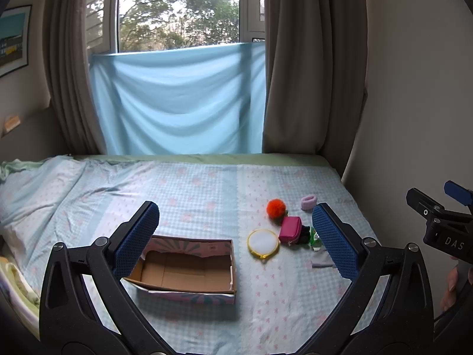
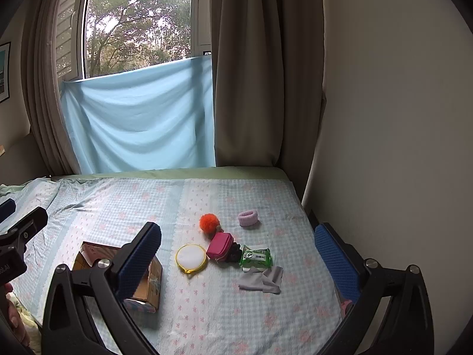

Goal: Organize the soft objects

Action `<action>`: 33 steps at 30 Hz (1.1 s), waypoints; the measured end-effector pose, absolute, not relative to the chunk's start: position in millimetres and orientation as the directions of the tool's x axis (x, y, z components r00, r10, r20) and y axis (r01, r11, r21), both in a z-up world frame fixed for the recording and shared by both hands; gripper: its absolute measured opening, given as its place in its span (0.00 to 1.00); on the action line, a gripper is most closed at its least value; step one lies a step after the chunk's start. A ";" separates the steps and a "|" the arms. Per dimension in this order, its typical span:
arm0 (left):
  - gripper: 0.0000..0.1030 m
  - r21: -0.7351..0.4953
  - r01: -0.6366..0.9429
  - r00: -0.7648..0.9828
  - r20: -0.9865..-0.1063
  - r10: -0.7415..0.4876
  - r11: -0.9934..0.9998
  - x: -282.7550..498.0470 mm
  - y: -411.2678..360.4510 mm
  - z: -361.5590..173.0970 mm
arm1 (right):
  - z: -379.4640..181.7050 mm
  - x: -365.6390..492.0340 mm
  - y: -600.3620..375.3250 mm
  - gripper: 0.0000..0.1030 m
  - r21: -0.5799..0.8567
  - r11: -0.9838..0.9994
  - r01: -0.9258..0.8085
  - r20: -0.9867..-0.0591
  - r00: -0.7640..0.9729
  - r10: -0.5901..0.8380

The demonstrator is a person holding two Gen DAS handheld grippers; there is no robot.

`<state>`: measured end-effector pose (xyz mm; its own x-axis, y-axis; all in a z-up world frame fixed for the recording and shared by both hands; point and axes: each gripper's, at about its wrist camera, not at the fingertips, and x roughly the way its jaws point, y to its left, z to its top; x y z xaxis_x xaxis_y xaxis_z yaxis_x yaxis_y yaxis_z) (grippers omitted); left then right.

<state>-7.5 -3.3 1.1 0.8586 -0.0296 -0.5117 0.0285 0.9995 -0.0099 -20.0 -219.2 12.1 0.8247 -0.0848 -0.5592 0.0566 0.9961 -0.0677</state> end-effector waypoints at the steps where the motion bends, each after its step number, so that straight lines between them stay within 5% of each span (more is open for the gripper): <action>1: 1.00 -0.010 0.027 0.859 -0.512 -0.028 1.000 -6.9 -2.9 1.1 | 11.7 -19.8 -219.2 1.00 -0.067 0.996 0.056 -0.560 0.824 -0.084; 21: 1.00 -0.026 0.044 0.845 -0.532 -0.051 0.999 4.3 2.9 -5.1 | 12.0 -13.0 -211.6 1.00 -0.078 0.995 0.062 -0.569 0.817 -0.095; 33: 1.00 0.001 0.307 0.667 -0.713 -0.214 0.952 89.9 -11.4 -55.4 | -12.1 14.2 -223.0 1.00 -0.076 0.978 0.194 -0.613 0.765 -0.199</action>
<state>89.9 -11.4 -55.4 0.6672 -0.2143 -0.7134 0.3073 0.9516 0.0014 14.2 -223.0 -12.1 0.7647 -0.1994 -0.6128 0.1943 0.9780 -0.0758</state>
